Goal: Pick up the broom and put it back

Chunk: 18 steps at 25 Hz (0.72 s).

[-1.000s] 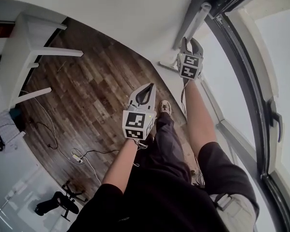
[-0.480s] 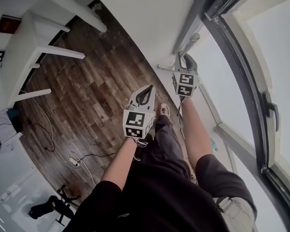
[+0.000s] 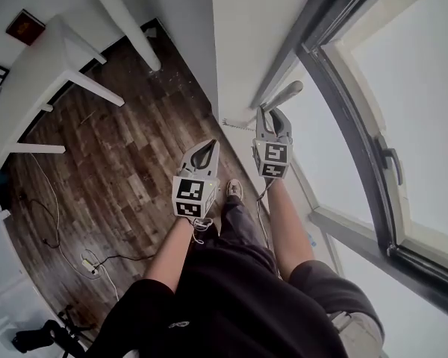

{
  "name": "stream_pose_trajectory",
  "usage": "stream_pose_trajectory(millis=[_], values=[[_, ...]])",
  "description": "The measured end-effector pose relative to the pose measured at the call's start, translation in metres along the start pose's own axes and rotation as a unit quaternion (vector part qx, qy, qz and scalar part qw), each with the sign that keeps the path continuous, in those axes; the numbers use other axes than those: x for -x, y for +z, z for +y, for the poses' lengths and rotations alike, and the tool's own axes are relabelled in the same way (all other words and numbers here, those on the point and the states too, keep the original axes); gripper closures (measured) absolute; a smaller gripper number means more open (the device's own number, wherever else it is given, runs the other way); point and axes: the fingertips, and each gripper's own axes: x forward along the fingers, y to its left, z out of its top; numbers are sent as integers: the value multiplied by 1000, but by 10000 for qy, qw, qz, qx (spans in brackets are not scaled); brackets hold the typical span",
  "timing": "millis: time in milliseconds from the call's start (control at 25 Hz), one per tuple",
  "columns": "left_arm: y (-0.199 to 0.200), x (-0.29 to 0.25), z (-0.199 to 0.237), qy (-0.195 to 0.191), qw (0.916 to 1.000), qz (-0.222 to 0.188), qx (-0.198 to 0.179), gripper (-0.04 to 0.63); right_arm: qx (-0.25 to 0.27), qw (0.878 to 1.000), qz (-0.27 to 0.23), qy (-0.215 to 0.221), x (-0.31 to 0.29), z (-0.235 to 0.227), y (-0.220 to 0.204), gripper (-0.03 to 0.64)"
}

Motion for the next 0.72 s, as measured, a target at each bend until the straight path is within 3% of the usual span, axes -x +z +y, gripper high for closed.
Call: stream_pose_trajectory(millis=[320, 440, 720], values=[[54, 71, 8, 56, 9963, -836, -214, 595, -1, 9984, -470, 315, 101, 68, 85, 518], [68, 96, 7, -14, 9936, -1123, -153, 595, -46, 9981, -493, 371, 134, 97, 97, 517], [68, 128, 4, 22, 9919, -1249, -242, 595, -278, 9967, -592, 472, 179, 140, 102, 517]])
